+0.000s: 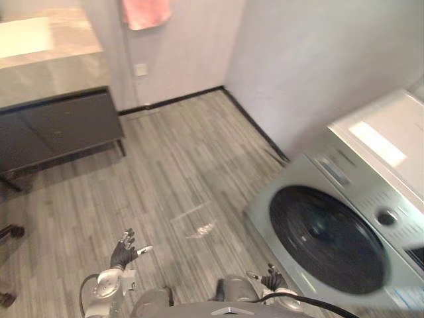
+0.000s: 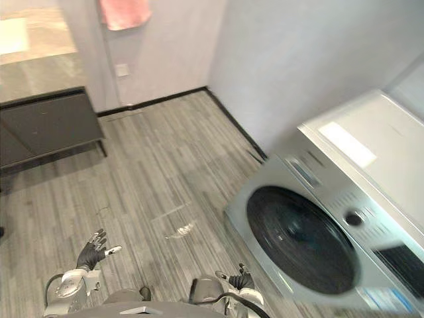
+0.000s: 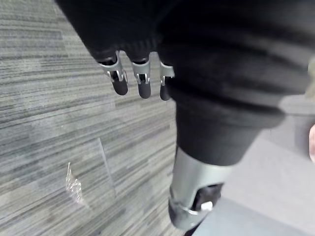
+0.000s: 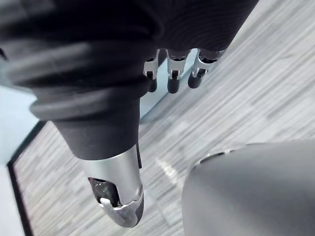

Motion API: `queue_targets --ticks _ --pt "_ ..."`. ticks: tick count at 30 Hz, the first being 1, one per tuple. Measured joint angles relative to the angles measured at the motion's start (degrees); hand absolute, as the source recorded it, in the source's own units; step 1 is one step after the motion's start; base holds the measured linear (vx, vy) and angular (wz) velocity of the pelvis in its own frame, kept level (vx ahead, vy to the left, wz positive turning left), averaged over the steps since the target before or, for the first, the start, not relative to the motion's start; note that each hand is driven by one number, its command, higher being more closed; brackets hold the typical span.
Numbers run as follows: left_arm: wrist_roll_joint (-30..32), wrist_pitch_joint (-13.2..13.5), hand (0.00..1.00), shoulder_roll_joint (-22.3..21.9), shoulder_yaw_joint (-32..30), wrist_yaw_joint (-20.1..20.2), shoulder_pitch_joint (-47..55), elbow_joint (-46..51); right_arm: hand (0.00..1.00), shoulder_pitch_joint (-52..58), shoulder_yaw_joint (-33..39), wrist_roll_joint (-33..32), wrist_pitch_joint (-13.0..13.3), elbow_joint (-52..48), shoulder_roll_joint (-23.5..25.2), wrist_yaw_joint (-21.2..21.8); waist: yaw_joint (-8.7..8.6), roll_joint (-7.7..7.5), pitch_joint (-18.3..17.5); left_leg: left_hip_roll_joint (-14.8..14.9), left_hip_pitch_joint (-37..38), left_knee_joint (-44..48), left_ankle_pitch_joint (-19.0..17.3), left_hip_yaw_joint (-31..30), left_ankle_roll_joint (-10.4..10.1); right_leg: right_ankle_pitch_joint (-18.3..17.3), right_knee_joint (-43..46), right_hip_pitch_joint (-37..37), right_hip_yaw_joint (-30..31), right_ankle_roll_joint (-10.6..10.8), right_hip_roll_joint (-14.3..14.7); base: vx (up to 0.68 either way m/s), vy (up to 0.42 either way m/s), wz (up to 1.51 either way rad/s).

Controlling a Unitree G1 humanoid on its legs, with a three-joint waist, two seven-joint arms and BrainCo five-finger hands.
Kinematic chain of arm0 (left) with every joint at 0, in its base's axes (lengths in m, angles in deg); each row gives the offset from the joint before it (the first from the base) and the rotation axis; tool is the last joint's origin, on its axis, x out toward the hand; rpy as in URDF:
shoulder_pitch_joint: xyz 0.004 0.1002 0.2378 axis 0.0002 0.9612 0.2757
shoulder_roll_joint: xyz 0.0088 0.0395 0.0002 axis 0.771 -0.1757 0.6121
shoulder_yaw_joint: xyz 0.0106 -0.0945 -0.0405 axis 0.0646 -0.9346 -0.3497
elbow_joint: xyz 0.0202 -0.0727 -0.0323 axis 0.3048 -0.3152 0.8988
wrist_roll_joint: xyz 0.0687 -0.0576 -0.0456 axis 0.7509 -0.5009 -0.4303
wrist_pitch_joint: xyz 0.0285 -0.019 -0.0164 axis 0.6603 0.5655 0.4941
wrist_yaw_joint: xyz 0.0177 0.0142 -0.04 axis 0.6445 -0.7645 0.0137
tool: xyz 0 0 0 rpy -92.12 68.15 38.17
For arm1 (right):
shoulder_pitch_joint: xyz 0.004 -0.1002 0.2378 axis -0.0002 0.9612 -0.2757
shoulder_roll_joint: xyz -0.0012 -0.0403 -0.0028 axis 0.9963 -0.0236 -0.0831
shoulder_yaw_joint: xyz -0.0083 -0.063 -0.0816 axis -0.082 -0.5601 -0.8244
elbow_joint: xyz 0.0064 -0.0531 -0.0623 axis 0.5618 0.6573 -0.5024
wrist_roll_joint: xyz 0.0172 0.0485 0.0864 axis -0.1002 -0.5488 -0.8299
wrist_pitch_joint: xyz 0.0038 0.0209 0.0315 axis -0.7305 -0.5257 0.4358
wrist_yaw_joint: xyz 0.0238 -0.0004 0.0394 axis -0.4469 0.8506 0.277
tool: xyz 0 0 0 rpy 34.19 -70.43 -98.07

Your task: Pick up the laundry basket with both hands and put the clothes into the washing machine.

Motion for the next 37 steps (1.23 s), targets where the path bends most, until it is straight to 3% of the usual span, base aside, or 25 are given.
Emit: queue_targets --ticks 1,3,4,6,7,9,10,11,12,14,15,17,19,20,21,22,24,28,33,37 --pt "1.2 -0.01 0.0 -1.42 -0.08 -0.14 -0.45 -0.26 0.0 0.75 0.3 -0.52 0.46 -1.78 -0.08 -0.01 -0.56 1.03 0.56 -0.03 1.22 0.73 -1.0 -4.62 -0.11 0.19 -3.89 -1.86 4.02 0.28 3.05 0.38 -0.101 1.84" --pt "2.62 -0.01 0.0 -3.27 -0.15 -0.35 -0.9 -0.31 0.0 1.6 1.17 -0.51 0.69 -3.01 -0.05 0.02 -0.86 1.23 0.83 0.01 2.8 3.13 -3.59 -10.22 -1.38 3.1 -11.09 -3.35 11.43 0.95 4.59 0.44 -0.196 1.9" --pt "3.21 -0.01 0.0 -3.53 -0.22 -0.4 -0.81 -0.32 0.0 1.86 1.11 -0.48 0.62 -2.88 0.06 0.03 -0.57 0.73 0.78 -0.03 3.61 3.52 -4.43 -10.58 -2.01 4.78 -13.61 -2.96 12.78 0.89 4.47 0.49 -0.304 1.74" --pt "4.71 0.0 0.0 -3.44 -0.56 -0.78 0.46 -0.35 0.0 4.0 0.83 -0.56 0.51 -2.86 1.4 0.13 0.01 -2.11 -0.55 -0.27 6.15 4.76 -7.88 -11.34 -3.68 14.09 -17.93 -0.78 13.41 1.68 1.76 0.38 -0.322 1.08" --pt "5.87 -0.21 0.0 -4.43 -1.4 -1.09 1.03 -1.15 0.0 4.09 1.03 -0.67 0.41 -2.89 1.12 0.5 0.47 -0.49 -1.13 2.52 7.3 6.89 -9.24 -11.58 -4.48 11.32 -14.46 0.2 10.18 1.41 3.19 0.43 -0.38 0.84" --pt "7.13 -0.18 0.0 -5.99 -2.5 -1.22 2.33 -0.61 0.0 4.12 1.0 -0.42 0.19 -2.92 0.42 1.18 0.4 1.02 -2.27 5.79 2.71 19.32 -7.53 -9.75 -5.07 9.12 -15.49 2.73 6.43 -0.73 5.56 0.4 -0.364 0.6" --pt "7.56 -0.26 0.0 -7.63 -3.87 -1.27 2.88 -0.56 0.0 4.04 0.79 -0.28 0.2 -3.12 -0.35 1.38 0.9 2.65 -1.84 8.8 -3.56 32.43 -1.23 -7.04 -4.45 8.57 -17.45 5.58 4.59 -2.26 8.06 0.27 -0.281 0.21" --pt "7.56 -0.33 0.0 -8.16 -4.68 -1.32 3.09 -0.56 0.0 4.03 0.72 -0.13 0.18 -3.09 -0.52 1.38 1.46 3.0 -1.68 10.61 -5.64 36.66 2.26 -5.31 -3.71 8.76 -18.41 6.75 4.43 -3.21 9.07 0.32 -0.313 -0.09" --pt "7.57 -0.41 0.0 -8.44 -5.52 -1.5 3.62 -0.57 0.0 3.98 0.45 0.01 0.14 -2.95 -0.45 1.38 2.68 3.36 -1.72 14.66 -8.41 42.81 6.23 -1.04 -2.71 8.88 -20.3 9.01 4.36 -4.63 10.88 0.21 -0.19 -0.27" --pt "8.0 -0.64 0.0 -8.43 -6.61 -1.88 3.88 -0.57 0.0 3.82 -1.05 0.11 0.08 -2.77 -0.2 1.2 2.94 2.78 -1.64 19.3 -11.01 46.61 5.69 4.99 -3.39 9.01 -24.82 13.73 4.29 -5.13 12.03 0.26 -0.251 -0.06" --pt "8.04 -0.64 0.0 -8.43 -6.6 -2.07 3.87 -0.57 0.0 3.86 -1.12 0.12 0.08 -2.73 -0.13 1.18 2.99 2.64 -1.68 19.73 -11.13 46.33 5.5 5.99 -3.54 9.13 -25.63 14.28 4.22 -5.02 12.02 0.28 -0.225 0.2" --pt "8.15 -0.63 0.0 -8.4 -6.63 -2.63 3.51 -0.95 0.0 3.32 -0.98 0.06 0.1 -1.76 0.31 1.07 3.14 2.16 -1.84 22.86 -10.19 36.51 2.38 15.99 -5.11 11.06 -31.58 18.78 3.53 -5.34 10.79 0.25 -0.08 0.35" --pt "8.8 -0.72 0.0 -8.52 -6.69 -2.62 2.83 -3.04 0.0 2.67 -0.48 0.05 -0.04 -0.39 0.26 1.02 3.13 1.89 -1.79 21.27 -7.68 21.64 0.57 21.19 -7.42 11.84 -33.84 20.69 3.01 -5.08 9.08 0.26 0.03 0.37" --pt "9.69 -0.74 0.0 -8.53 -6.69 -2.72 2.23 -3.71 0.0 1.79 -0.34 0.06 -0.02 0.82 0.23 1.04 3.34 1.93 -1.83 16.37 -6.46 9.18 0.87 18.55 -8.71 11.83 -34.04 20.54 3.3 -4.56 7.13 0.14 0.095 0.11" --pt "9.86 -0.69 0.0 -8.54 -6.67 -2.81 2.35 -3.99 0.0 1.18 -0.29 0.11 0.11 1.59 0.13 1.04 3.44 2.09 -1.96 14.35 -5.34 4.3 1.76 16.36 -9.65 11.79 -34.16 20.47 3.58 -4.02 6.57 0.16 0.201 -0.18" --pt "10.27 -0.63 0.0 -8.67 -6.56 -3.2 2.29 -5.56 0.0 0.84 -0.54 0.13 0.13 1.9 -0.23 1.15 3.85 3.12 -2.39 11.93 -3.88 -2.17 4.88 13.21 -9.52 11.05 -34.18 20.24 4.86 -2.77 6.24 0.12 0.207 -0.38" --pt "10.28 -0.69 0.0 -8.09 -6.8 -3.34 2.03 -7.82 0.0 1.03 -0.51 0.2 0.14 1.77 0.15 1.19 3.35 3.17 -2.87 10.21 -2.02 -4.03 8.43 13.98 -7.5 10.18 -33.71 20.65 6.94 -1.23 4.96 0.13 0.204 -0.46" --pt "10.28 -0.68 0.0 -5.64 -6.46 -3.06 1.44 -9.76 0.0 1.58 -1.19 0.19 0.04 2.33 2.12 1.2 3.21 0.05 -3.92 7.31 -0.59 -5.69 7.01 18.97 -5.33 8.78 -31.94 18.51 10.01 1.35 1.49 0.14 0.198 -0.45" --pt "10.28 -0.65 0.0 -4.33 -3.32 -2.49 0.89 -10.91 0.0 0.94 -3.65 2.5 0.03 4.05 1.44 1.87 2.58 -0.07 -4.52 5.4 1.44 -7.49 7.09 20.83 -4.04 9.49 -32.06 18.35 8.65 2.48 -0.52 0.08 0.114 -0.22" --pt "10.22 -0.68 0.0 -4.48 -2.49 -2.56 0.27 -12.48 0.0 0.44 -5.61 5.26 -0.08 5.25 0.48 1.99 2.42 0.06 -5.32 3.84 2.86 -11.04 9.85 20.78 -3.44 11.5 -37.41 20.84 7.63 3.15 -1.52 0.04 0.027 0.03"
